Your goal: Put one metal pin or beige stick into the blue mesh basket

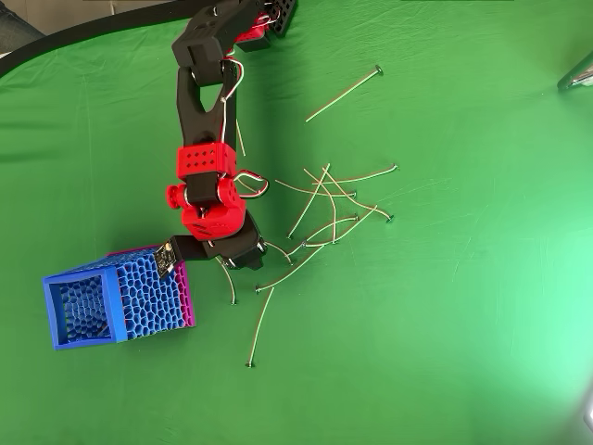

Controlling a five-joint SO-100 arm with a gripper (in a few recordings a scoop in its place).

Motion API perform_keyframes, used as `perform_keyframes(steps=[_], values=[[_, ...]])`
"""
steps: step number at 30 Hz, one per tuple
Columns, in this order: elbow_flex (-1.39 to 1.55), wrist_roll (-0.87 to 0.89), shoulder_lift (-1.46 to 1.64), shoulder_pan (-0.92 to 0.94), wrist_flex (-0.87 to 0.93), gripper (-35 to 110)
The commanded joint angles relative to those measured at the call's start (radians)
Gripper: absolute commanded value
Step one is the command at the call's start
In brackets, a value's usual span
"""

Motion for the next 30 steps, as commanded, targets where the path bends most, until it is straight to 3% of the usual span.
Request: perform_keyframes(steps=[1, 30], values=[[-0.127, -0.02, -0.029, -0.012, 0.003, 0], [-0.299, 0.008, -0.278, -0.015, 0.038, 6]])
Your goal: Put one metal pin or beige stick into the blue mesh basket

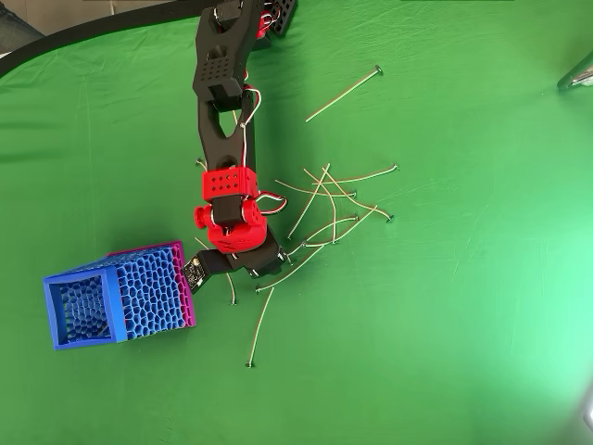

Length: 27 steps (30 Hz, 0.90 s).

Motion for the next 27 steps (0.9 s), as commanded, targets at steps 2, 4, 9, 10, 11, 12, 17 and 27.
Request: perform_keyframes(steps=[2, 4, 9, 10, 11, 12, 17, 27], values=[[-0.051, 0.003, 0.002, 0.003, 0.006, 9], [-0.054, 0.006, -0.002, 0.003, 0.006, 12], [-0.044, 0.011, -0.014, -0.002, 0.008, 16], [-0.044, 0.011, -0.017, -0.003, 0.008, 17], [-0.041, 0.008, -0.02, -0.005, 0.008, 17], [-0.041, 0.011, -0.021, -0.006, 0.008, 17], [-0.043, 0.025, -0.032, -0.017, 0.008, 17], [-0.046, 0.089, -0.058, -0.037, 0.008, 16]])
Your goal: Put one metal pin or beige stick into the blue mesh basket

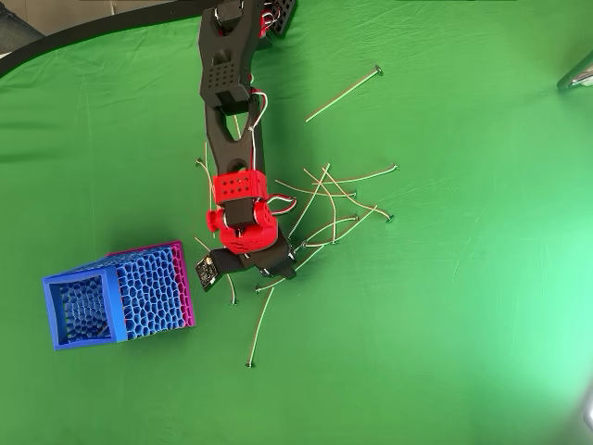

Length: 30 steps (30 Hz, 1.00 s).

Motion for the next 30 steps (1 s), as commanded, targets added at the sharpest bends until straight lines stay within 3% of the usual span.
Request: perform_keyframes(steps=[1, 30], values=[[-0.038, 0.017, 0.002, -0.008, 0.002, 16], [-0.091, 0.012, -0.069, 0.021, 0.002, 13]])
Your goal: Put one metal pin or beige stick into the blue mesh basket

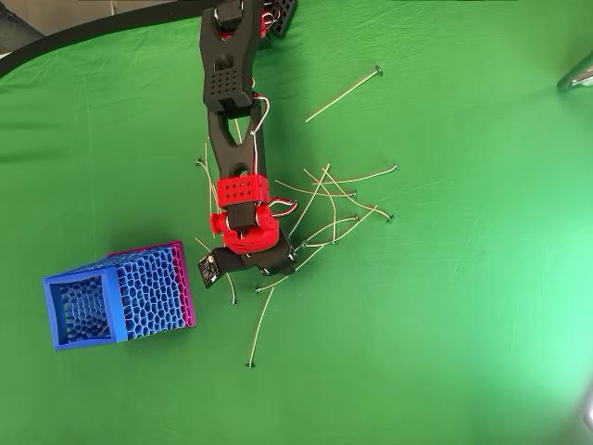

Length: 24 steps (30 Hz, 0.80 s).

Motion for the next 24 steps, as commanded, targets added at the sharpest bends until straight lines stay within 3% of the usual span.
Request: perform_keyframes(steps=[1, 24], values=[[-0.046, -0.011, 0.003, 0.009, 0.002, 13], [-0.051, -0.021, -0.005, 0.014, 0.002, 7]])
